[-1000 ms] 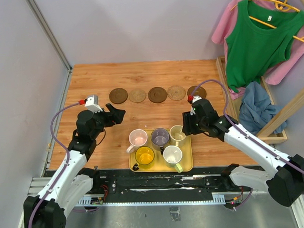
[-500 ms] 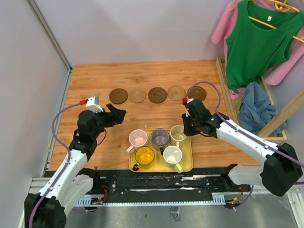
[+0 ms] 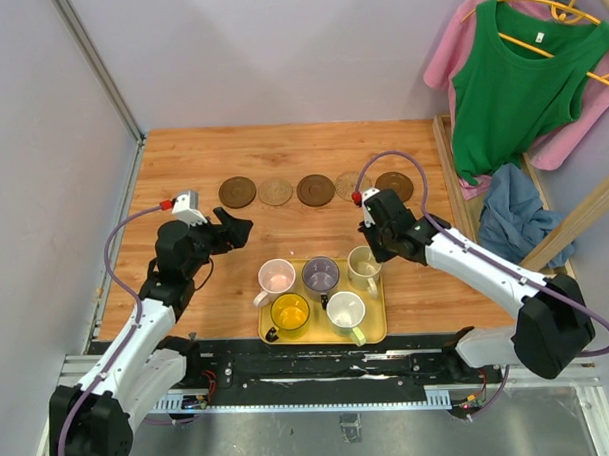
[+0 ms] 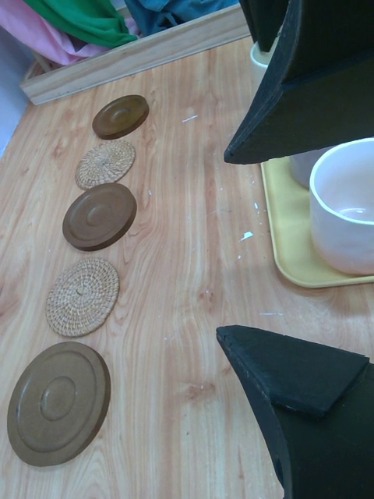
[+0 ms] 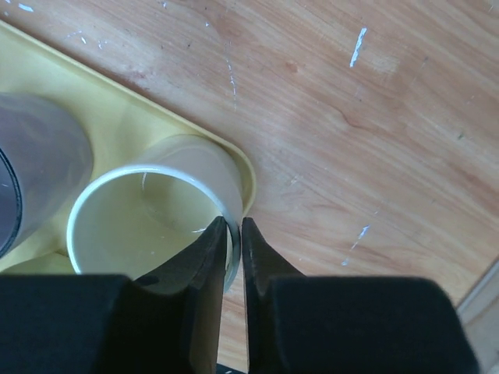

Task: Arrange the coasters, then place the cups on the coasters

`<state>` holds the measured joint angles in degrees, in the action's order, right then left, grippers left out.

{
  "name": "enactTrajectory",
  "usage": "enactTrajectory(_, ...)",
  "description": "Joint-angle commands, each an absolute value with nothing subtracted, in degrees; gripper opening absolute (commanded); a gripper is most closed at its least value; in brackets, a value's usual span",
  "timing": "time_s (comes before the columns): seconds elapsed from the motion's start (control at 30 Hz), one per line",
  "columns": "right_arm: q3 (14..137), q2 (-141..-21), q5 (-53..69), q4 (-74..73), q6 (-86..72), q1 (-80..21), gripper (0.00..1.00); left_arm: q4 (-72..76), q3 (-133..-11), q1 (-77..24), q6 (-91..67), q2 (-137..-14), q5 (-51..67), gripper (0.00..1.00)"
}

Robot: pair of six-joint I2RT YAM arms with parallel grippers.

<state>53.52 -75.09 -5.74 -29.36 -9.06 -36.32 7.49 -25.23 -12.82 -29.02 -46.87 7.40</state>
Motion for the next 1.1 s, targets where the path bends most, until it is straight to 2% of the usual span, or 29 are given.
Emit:
enactTrajectory(0.0,56.12,-76.49,-7.11,-26.75,-1.40,-37.35,0.18,9.67,-24.39,-12.55,-29.44,-47.52,7.28,0.88)
enactTrajectory(0.13,56.76,-77.91,-7.19,-28.18,-1.83,-37.33,0.40,9.67,-24.35,-12.57,-29.44,-47.59,7.26,0.88)
enactTrajectory(0.53,55.63,-65.55,-6.81,-28.86,-6.42,-37.37,0.67,9.63,-24.43,-12.57,-29.36,-47.57,7.39,0.88)
enactTrajectory(0.7,51.83,-60.27,-3.02,-31.87,-10.85,-37.42,0.72,9.30,-24.52,-12.56,-29.19,-47.94,7.47,0.88)
enactTrajectory(1.07,42.68,-50.88,1.80,-33.75,-17.81,-39.33,0.70,9.01,-25.15,-12.57,-29.48,-49.67,8.52,0.88)
